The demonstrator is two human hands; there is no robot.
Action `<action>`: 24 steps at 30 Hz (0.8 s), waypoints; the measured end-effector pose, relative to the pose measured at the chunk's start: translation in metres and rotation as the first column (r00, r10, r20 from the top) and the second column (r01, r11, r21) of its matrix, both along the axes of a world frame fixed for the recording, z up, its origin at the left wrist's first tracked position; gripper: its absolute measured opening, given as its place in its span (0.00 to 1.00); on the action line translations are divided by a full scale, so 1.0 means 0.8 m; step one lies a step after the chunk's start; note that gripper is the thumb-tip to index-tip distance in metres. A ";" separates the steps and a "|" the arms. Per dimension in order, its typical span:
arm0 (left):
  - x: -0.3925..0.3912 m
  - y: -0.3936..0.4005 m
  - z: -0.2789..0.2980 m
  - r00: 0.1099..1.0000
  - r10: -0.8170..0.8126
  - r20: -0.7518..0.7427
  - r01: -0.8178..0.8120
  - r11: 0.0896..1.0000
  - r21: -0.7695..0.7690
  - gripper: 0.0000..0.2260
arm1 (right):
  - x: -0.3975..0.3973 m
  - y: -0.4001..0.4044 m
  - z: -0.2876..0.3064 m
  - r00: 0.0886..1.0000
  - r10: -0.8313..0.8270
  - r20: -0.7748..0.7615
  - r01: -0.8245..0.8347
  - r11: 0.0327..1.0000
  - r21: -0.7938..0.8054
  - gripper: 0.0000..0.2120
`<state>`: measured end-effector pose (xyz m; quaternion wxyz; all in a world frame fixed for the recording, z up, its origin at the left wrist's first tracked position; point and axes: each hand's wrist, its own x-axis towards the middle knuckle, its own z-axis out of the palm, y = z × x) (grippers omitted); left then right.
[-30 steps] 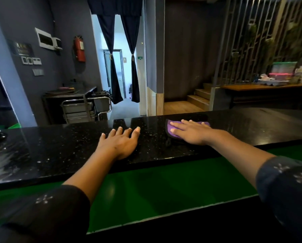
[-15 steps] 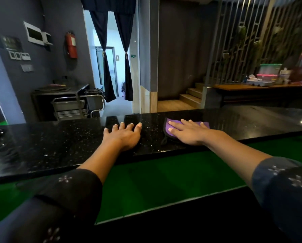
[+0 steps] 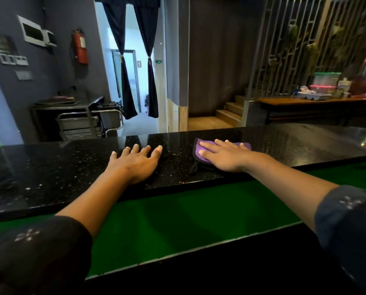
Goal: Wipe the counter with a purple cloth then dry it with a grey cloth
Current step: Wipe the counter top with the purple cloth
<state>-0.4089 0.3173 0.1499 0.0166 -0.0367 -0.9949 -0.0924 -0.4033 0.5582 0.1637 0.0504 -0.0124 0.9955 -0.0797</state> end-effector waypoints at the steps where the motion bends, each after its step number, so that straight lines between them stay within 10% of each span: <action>1: 0.001 0.000 0.000 1.000 0.001 0.002 -0.001 1.000 -0.007 0.32 | -0.011 -0.001 0.002 1.000 -0.006 0.003 0.006 1.000 -0.001 0.28; 19: 0.013 0.024 0.028 0.995 0.097 0.000 -0.096 0.990 -0.106 0.35 | 0.002 0.031 0.004 0.992 0.128 0.004 -0.128 0.992 -0.008 0.28; 24: 0.011 0.108 0.038 0.997 -0.068 -0.022 0.070 0.991 0.111 0.31 | 0.003 0.055 -0.001 0.975 0.218 0.045 -0.218 0.976 0.017 0.29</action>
